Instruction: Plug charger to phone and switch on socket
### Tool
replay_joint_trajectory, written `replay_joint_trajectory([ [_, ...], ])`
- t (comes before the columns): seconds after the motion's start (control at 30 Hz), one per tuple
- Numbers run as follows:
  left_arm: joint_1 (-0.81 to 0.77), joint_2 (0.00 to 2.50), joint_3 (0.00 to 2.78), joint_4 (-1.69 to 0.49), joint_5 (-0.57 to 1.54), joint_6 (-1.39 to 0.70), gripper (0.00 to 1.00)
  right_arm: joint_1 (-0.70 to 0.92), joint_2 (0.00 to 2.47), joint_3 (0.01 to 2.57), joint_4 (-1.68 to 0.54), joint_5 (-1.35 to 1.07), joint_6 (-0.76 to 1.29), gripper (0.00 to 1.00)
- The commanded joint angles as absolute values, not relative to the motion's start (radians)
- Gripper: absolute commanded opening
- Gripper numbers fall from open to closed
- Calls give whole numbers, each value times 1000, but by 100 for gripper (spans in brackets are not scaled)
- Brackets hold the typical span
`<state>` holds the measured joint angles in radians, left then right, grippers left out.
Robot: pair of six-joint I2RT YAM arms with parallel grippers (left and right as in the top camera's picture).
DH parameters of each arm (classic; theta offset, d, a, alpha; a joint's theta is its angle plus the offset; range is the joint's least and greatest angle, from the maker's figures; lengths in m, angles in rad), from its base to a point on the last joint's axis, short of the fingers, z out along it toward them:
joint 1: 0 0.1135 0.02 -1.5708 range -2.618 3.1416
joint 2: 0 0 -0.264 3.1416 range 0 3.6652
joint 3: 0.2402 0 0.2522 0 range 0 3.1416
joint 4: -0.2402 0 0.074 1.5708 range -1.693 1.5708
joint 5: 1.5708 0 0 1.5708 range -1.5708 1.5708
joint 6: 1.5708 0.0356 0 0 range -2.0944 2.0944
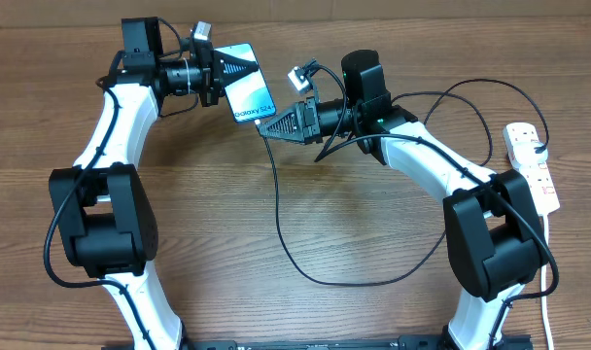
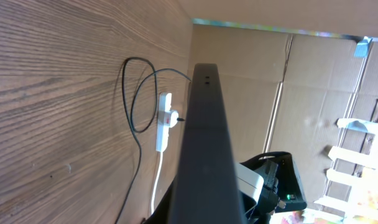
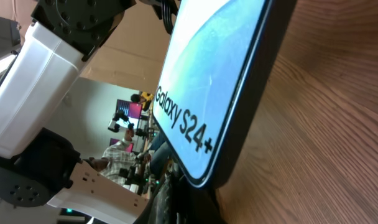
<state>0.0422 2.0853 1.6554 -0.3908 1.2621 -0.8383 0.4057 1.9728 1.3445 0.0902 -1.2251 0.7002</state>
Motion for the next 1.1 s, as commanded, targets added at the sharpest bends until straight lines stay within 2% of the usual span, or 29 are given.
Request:
replay_joint_trajectory([
  [0.0, 46, 2067, 1664, -384, 1310, -860, 4, 405, 1951, 1343, 104, -1212, 711, 4],
  [1.07, 47, 2067, 1664, -334, 1332, -831, 4, 404, 1951, 1343, 126, -1262, 718, 4],
])
